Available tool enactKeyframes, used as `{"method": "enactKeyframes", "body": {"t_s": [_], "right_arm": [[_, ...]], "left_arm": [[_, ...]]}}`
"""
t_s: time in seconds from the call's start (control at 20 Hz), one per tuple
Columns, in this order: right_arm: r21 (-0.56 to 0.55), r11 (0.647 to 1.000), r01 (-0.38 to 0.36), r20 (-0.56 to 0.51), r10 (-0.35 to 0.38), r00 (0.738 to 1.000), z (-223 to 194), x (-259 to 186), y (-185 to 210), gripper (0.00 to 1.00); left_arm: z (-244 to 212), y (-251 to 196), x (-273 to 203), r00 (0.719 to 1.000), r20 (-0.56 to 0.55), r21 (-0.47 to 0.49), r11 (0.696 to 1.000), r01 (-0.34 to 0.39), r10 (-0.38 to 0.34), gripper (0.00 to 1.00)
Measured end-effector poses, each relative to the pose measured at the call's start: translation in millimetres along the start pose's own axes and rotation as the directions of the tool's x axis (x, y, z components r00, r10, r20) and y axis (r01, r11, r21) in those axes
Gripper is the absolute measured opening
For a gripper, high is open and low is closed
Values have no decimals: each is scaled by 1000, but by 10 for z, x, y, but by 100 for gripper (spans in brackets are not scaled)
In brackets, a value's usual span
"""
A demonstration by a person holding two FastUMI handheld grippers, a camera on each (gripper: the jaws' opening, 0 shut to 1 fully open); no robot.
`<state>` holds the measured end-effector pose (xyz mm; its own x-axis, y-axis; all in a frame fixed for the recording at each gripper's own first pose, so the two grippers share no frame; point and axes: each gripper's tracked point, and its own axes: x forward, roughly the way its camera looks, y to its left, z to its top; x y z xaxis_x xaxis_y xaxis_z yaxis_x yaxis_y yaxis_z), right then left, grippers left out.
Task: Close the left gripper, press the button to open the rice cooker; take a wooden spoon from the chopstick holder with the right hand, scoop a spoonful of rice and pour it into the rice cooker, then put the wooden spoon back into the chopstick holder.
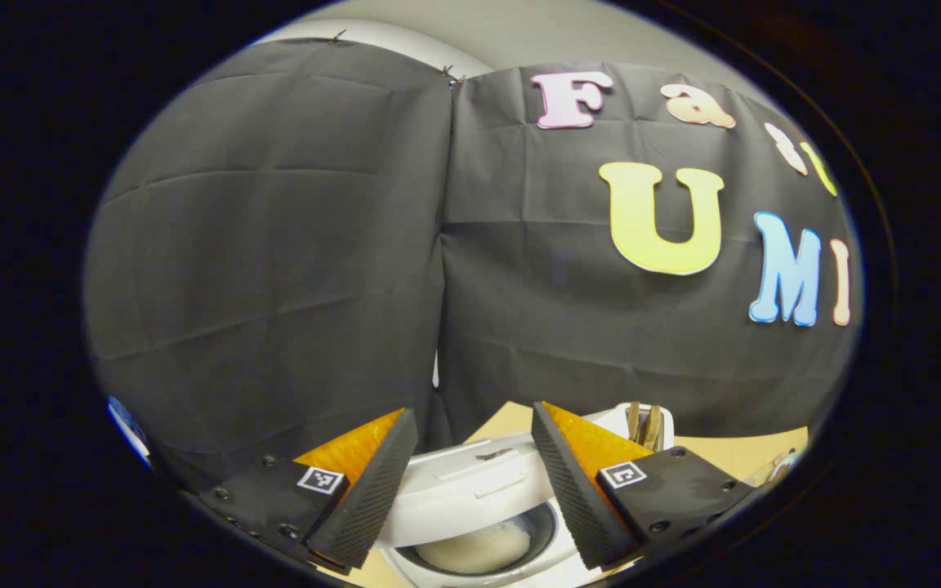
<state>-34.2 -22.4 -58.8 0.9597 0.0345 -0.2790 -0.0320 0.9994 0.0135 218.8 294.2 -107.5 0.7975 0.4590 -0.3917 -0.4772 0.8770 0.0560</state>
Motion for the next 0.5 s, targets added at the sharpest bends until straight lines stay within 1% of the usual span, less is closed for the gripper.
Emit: {"method": "enactKeyframes", "body": {"t_s": [0.25, 0.5], "right_arm": [[0, 1000, -18, 6, 18, 1000, 21, 20, -94, 98], [2, 1000, -22, -4, 22, 1000, -46, 34, -186, 98]], "left_arm": [[-369, -199, -87, 999, -36, 30, 999, 12, -11, 97], [-619, -304, -153, 997, -70, 20, 1000, 14, -12, 97]]}}
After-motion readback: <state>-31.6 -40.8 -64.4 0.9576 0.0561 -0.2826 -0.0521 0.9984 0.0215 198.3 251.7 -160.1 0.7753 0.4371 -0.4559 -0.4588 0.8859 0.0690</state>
